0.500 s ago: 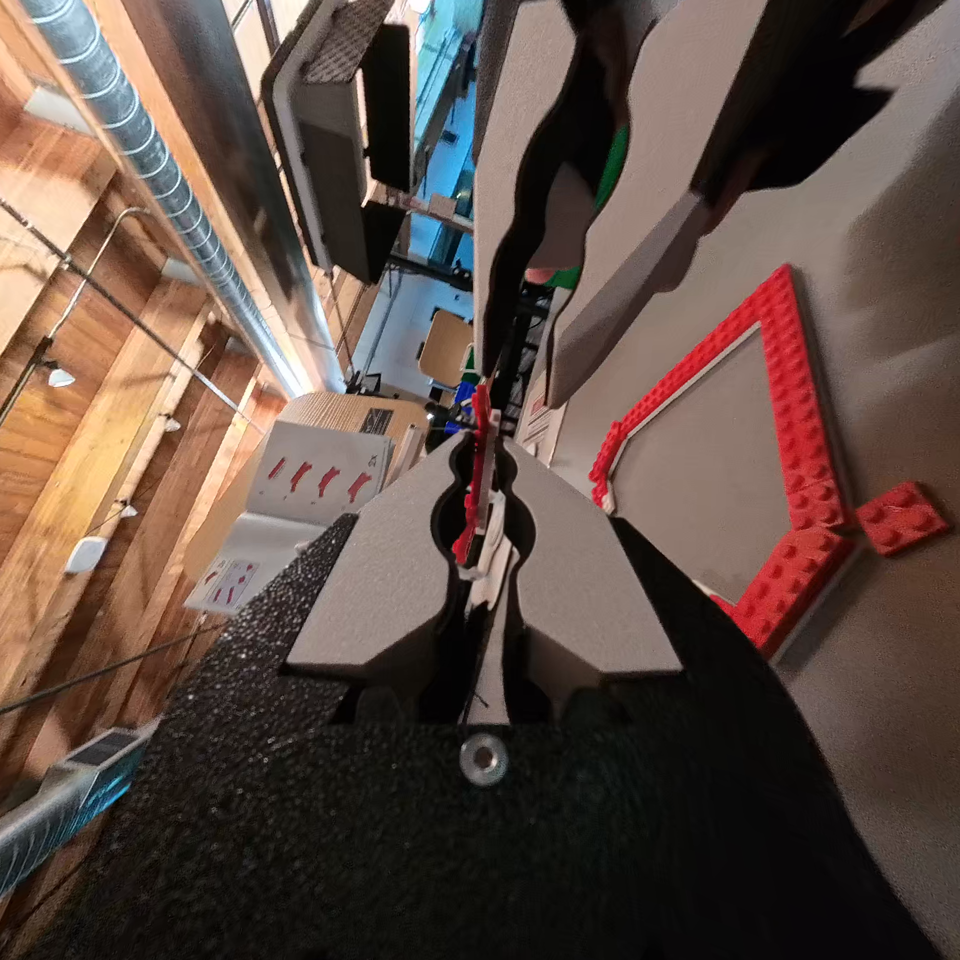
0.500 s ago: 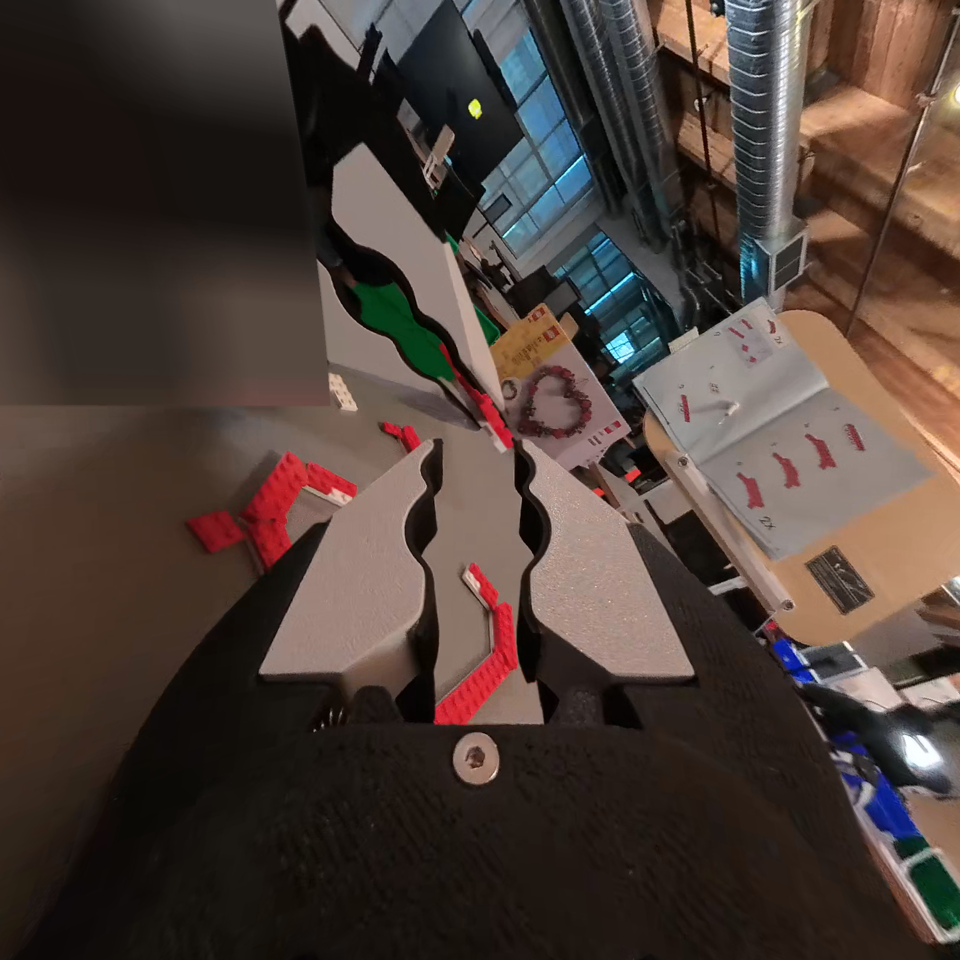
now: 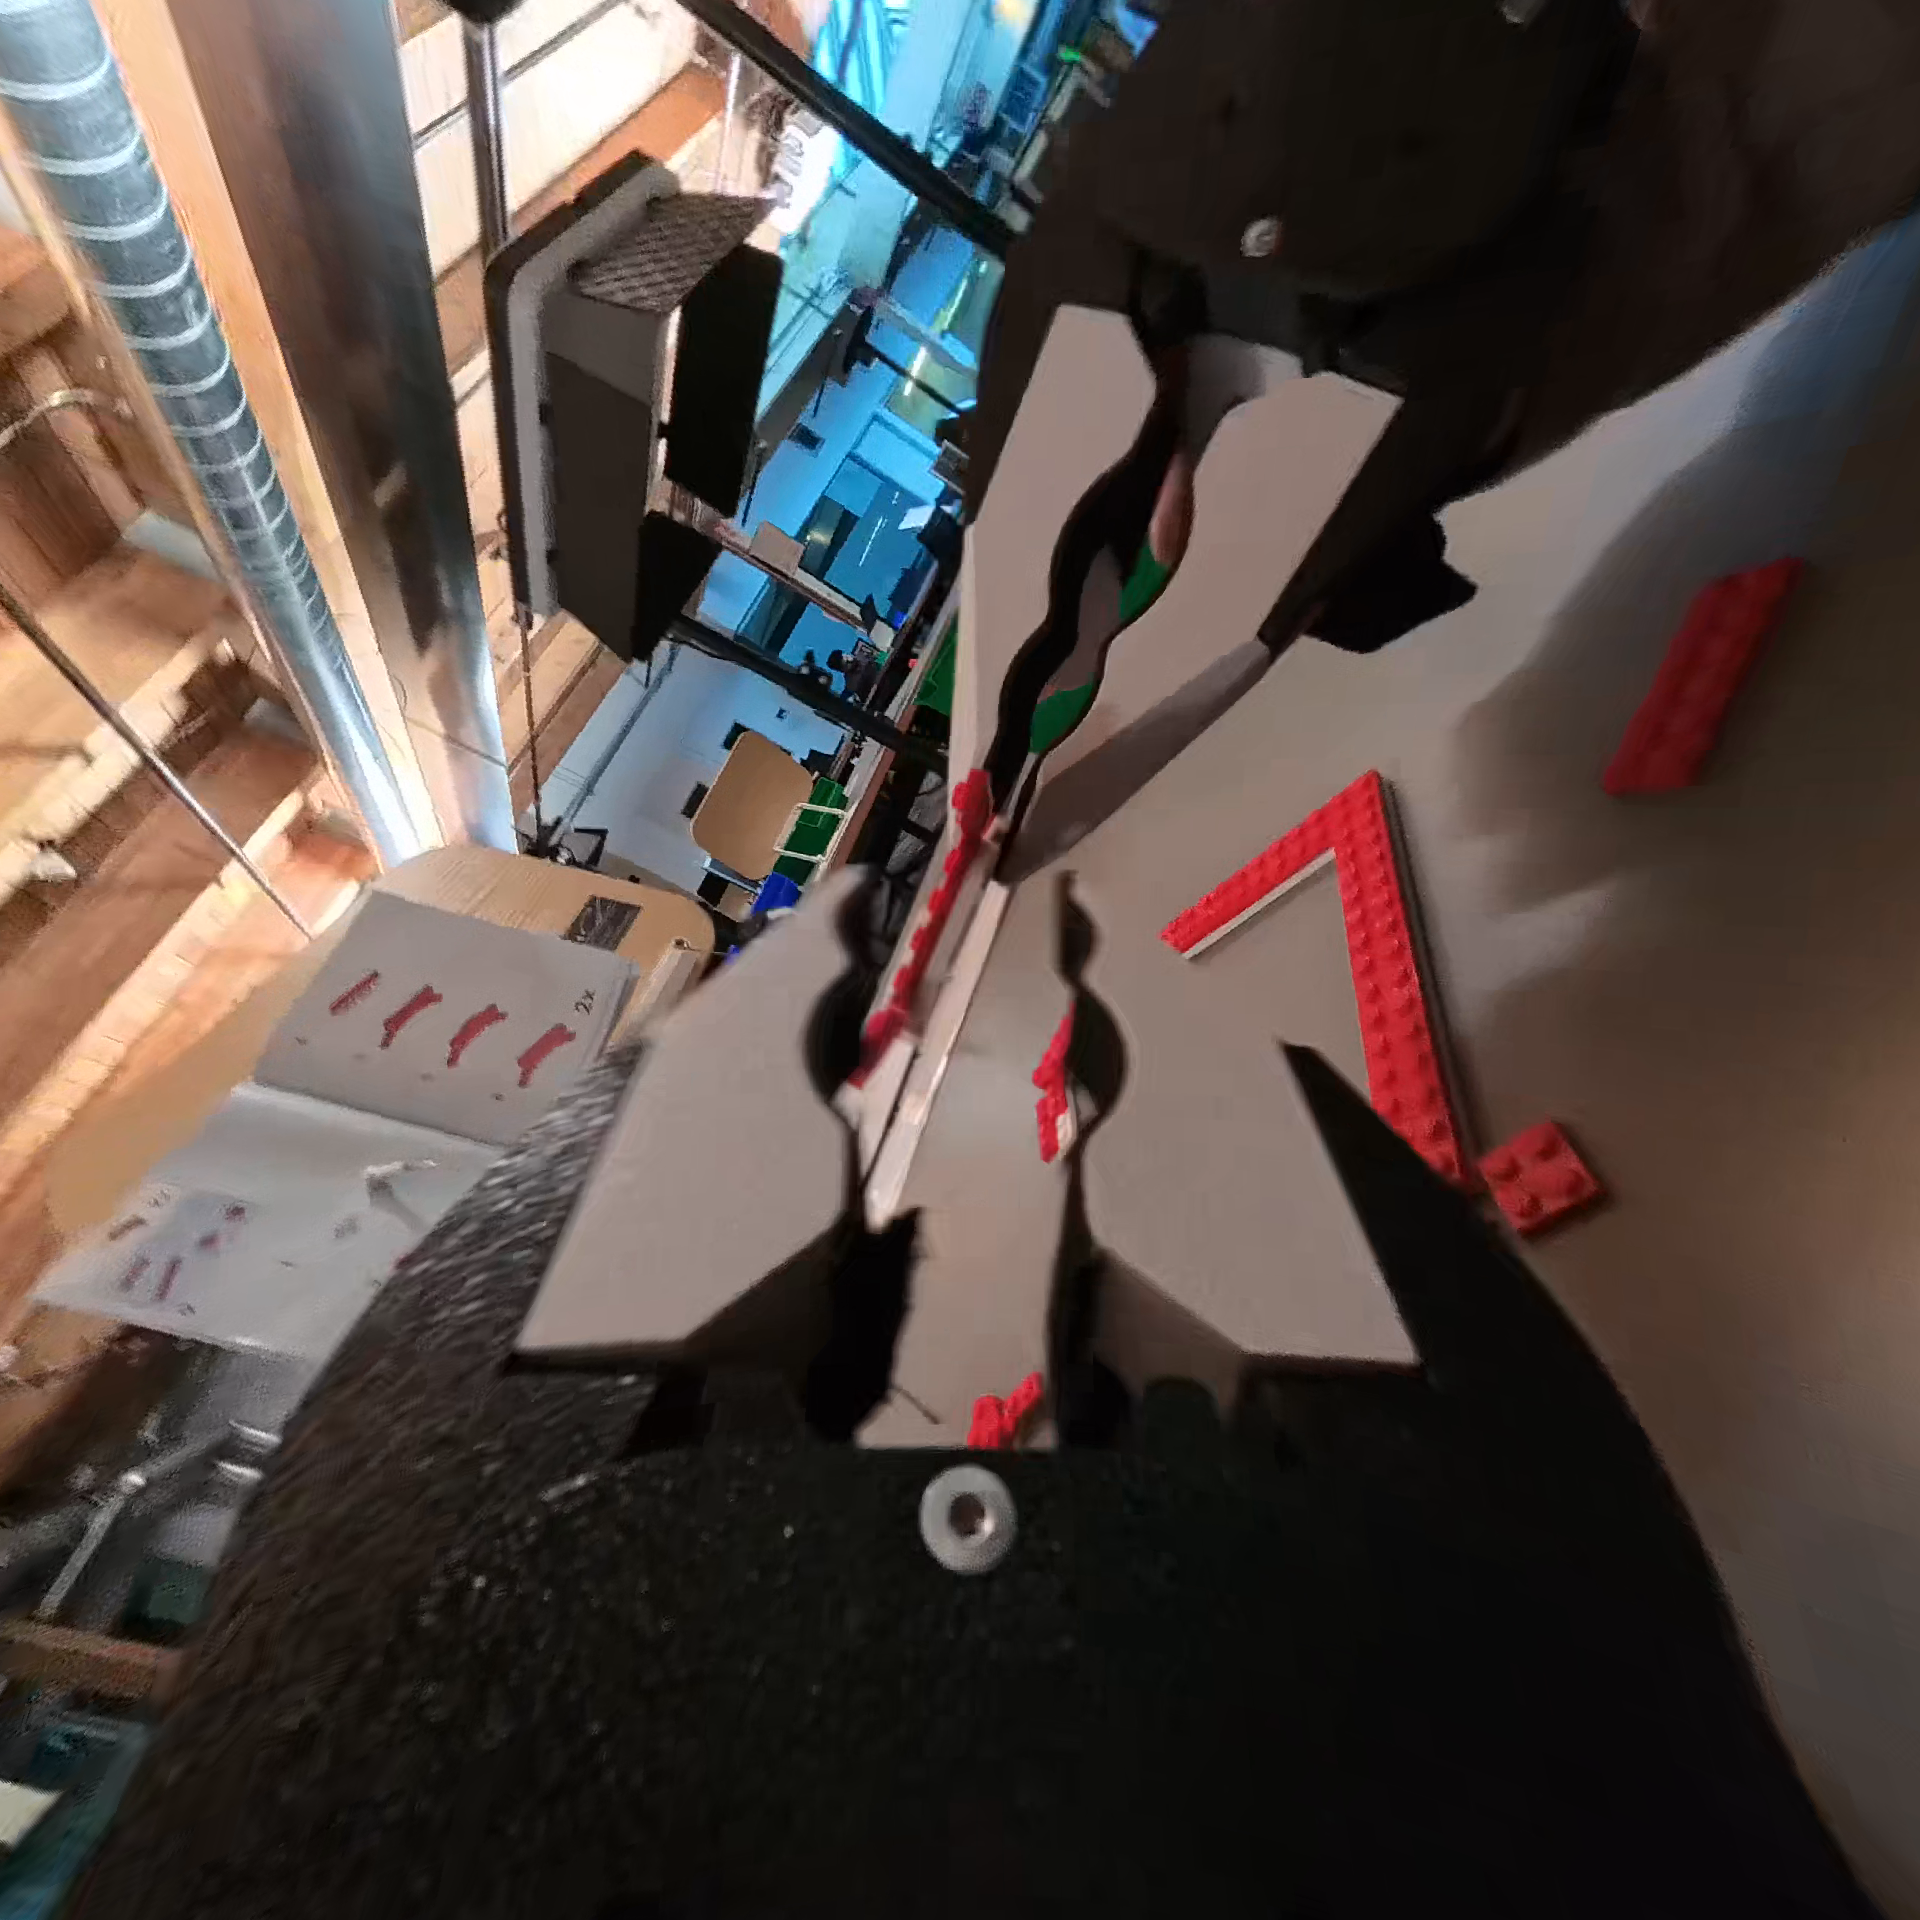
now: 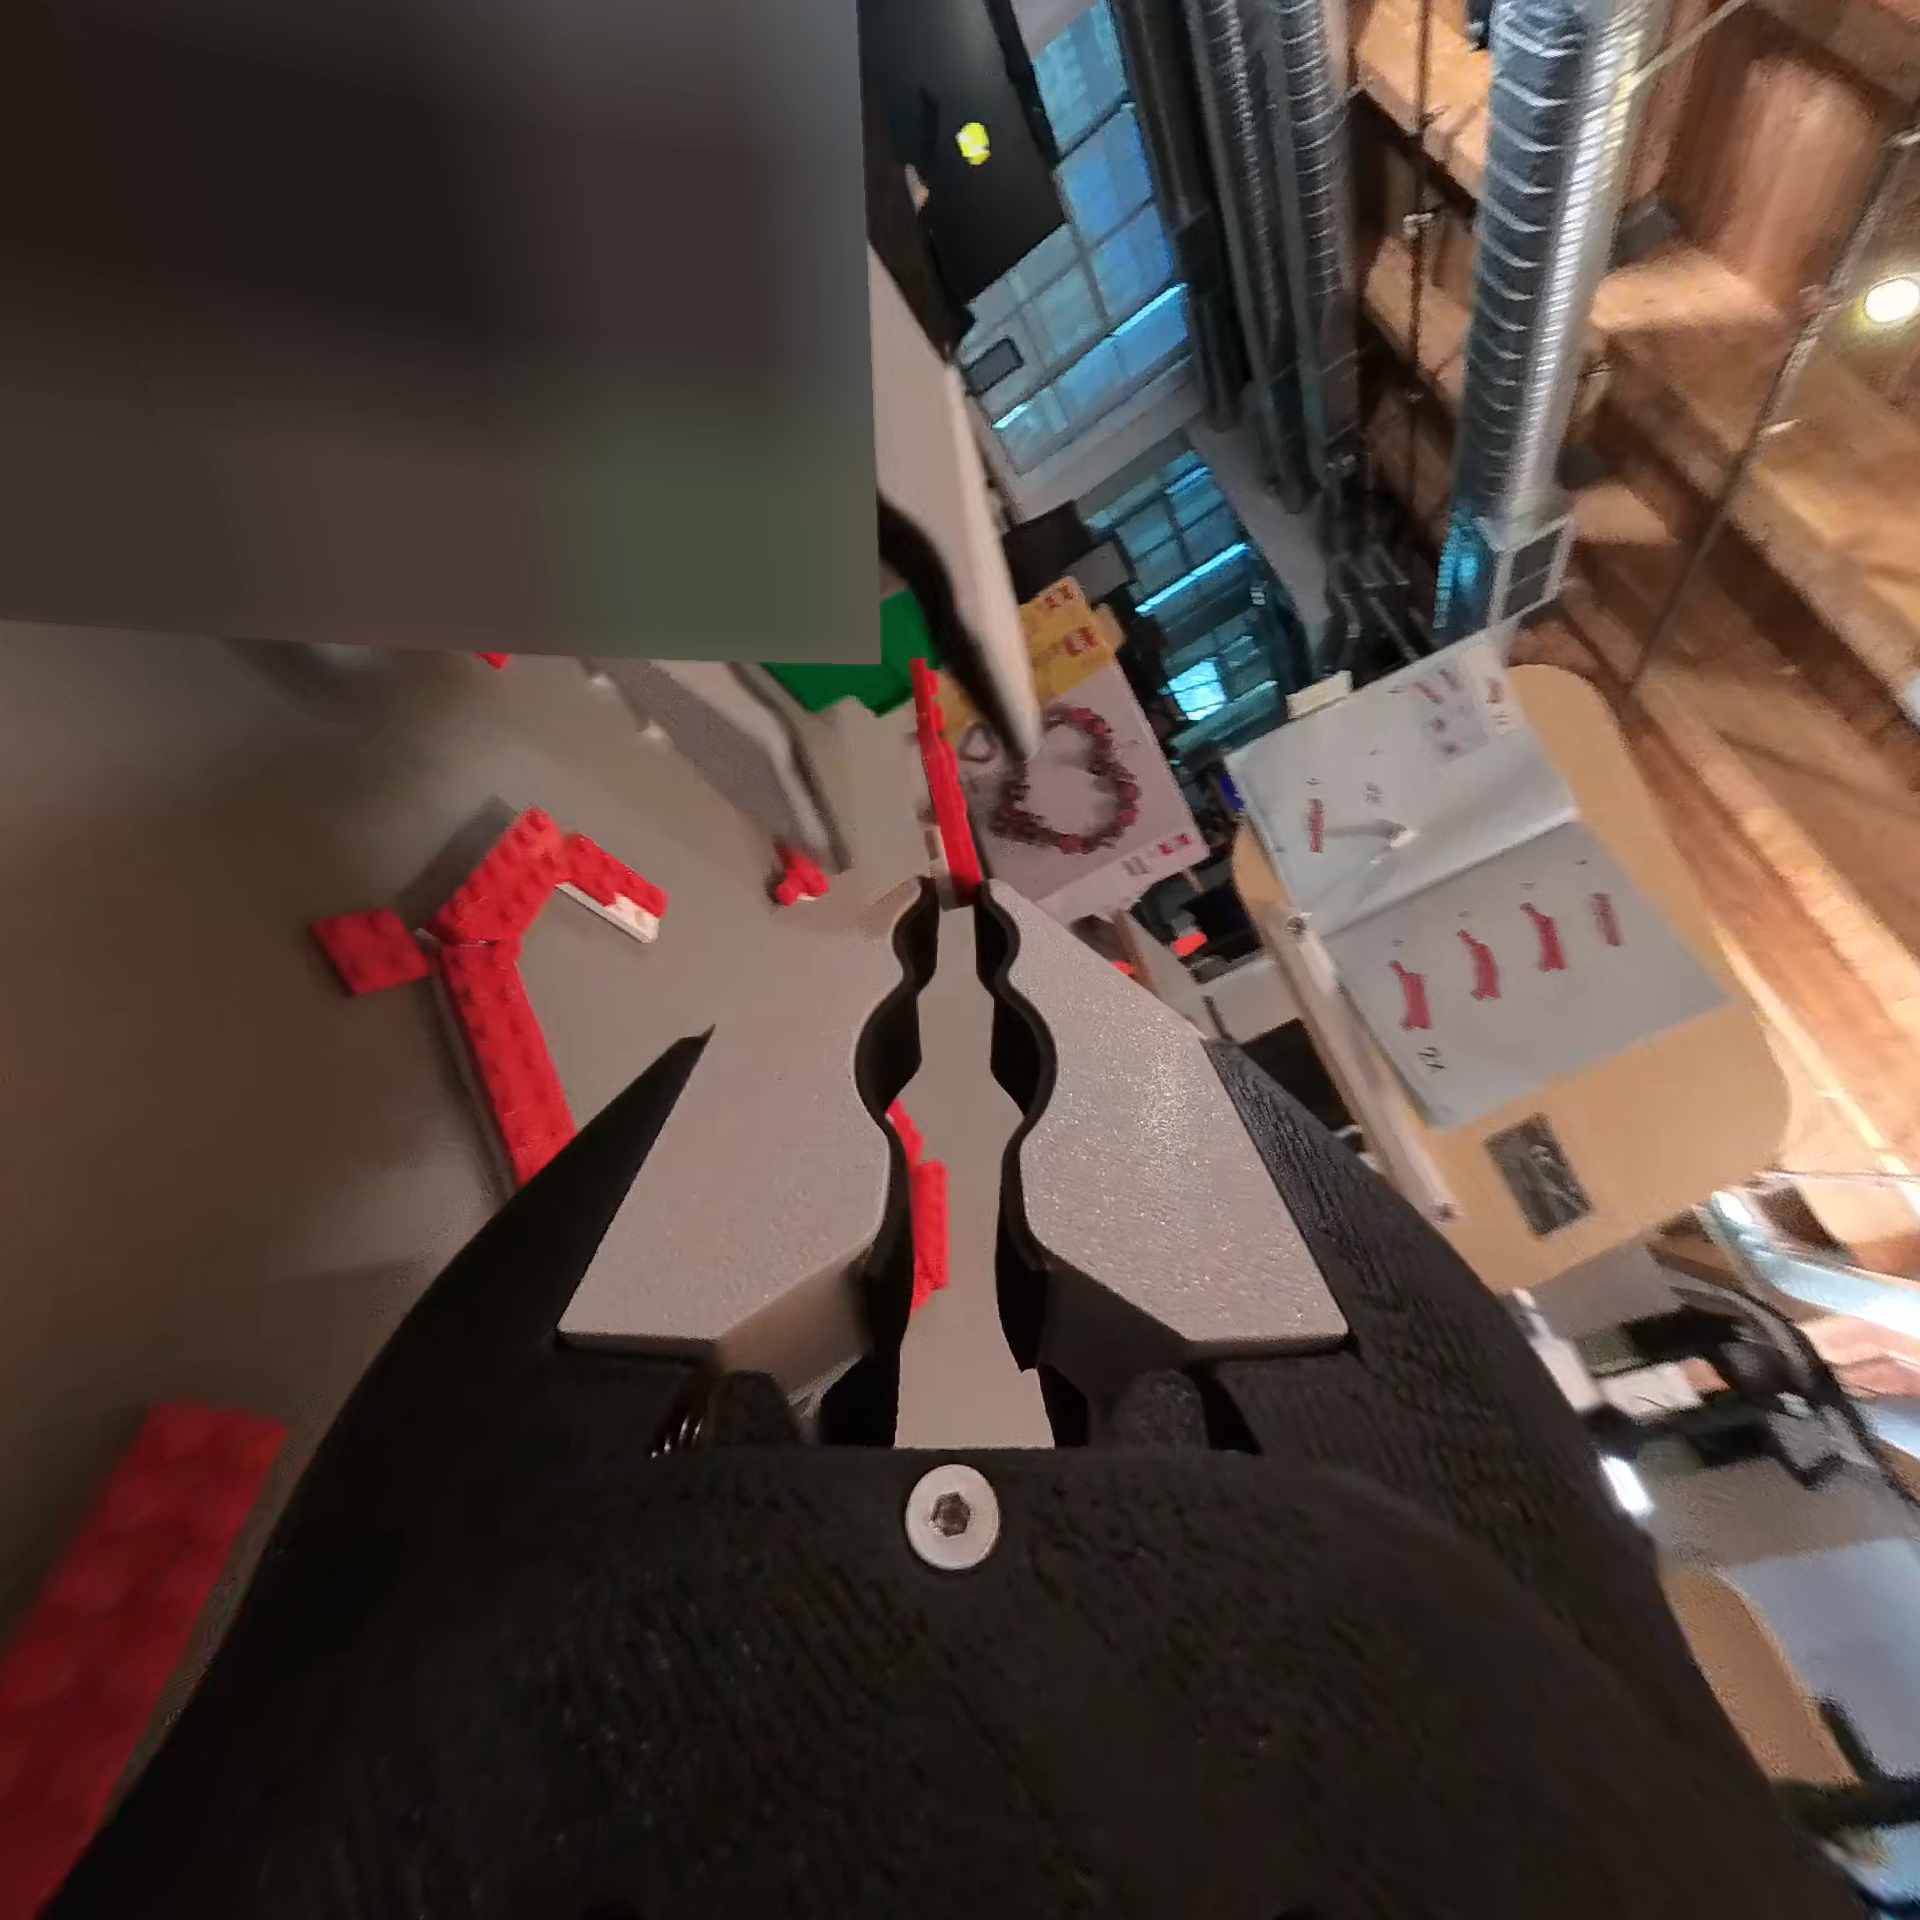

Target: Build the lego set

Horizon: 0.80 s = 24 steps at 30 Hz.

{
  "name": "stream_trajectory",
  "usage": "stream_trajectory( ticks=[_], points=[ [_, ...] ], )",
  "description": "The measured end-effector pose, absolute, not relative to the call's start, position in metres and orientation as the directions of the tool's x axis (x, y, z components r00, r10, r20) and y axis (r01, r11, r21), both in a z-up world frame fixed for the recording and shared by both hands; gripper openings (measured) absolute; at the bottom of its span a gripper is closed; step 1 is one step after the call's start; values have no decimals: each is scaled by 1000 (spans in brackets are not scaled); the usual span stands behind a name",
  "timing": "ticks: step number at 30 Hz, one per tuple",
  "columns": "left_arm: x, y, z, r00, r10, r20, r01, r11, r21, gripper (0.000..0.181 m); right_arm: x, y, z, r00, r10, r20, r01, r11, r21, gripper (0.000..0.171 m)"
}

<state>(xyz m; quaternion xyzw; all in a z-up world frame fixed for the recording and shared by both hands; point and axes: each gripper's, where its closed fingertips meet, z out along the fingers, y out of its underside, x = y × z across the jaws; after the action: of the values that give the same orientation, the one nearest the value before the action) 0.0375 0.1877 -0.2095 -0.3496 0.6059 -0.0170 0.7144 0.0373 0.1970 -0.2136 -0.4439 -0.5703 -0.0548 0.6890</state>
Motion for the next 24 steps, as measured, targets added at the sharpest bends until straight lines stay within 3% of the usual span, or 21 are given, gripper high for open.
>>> stream_trajectory(
  ticks=[2, 7, 12, 19, 22, 23, 24],
  points=[
    [35, 196, -210, 301, -497, -814, -416, 700, -581, 62, 42, 200, -206, 369, 366, 854, 600, 607, -520, 4],
    [36, 193, -205, 335, -545, -768, -369, 674, -640, 61, 54, 208, -195, 362, 168, 917, 702, 599, -386, 5],
    [37, 190, -197, 359, -448, -819, -400, 719, -568, 36, 51, 207, -198, 309, 113, 944, 731, 607, -312, 4],
    [31, 206, -207, 297, -298, -907, -556, 718, -418, 40, 43, 195, -200, 309, 174, 935, 658, 671, -342, 5],
    [31, 206, -204, 294, -222, -930, -578, 734, -358, 9, 40, 194, -205, 309, 230, 923, 634, 674, -380, 5],
    [31, 209, -207, 278, -213, -937, -601, 722, -342, 8, 39, 195, -206, 336, 277, 900, 609, 665, -432, 11],
    [30, 213, -210, 272, -207, -940, -627, 703, -336, 6, 38, 195, -207, 363, 351, 863, 578, 642, -504, 28]
  ],
)
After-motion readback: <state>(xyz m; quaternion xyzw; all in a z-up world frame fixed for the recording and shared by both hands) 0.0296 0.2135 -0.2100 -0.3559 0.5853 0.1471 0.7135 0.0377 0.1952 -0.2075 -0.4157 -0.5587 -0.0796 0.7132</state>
